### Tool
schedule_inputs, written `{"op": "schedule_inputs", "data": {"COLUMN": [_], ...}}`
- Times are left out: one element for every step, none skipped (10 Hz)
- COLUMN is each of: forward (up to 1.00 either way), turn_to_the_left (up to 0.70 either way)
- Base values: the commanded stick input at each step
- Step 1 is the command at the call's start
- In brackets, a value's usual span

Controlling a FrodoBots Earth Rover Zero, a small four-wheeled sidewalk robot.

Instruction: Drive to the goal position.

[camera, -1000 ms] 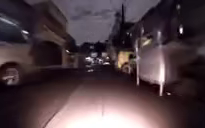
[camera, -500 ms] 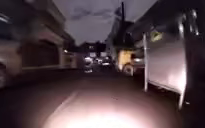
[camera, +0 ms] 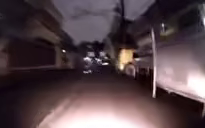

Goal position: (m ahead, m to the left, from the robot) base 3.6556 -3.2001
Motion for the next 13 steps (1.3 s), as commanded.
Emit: {"op": "schedule_inputs", "data": {"forward": [1.0,1.0,1.0,1.0,1.0,1.0,1.0,1.0,1.0,1.0,1.0,1.0,1.0], "turn_to_the_left": [0.11,0.0,0.0,0.0,0.0,0.0,0.07,0.27,0.17,0.0,0.0,0.0,0.0]}}
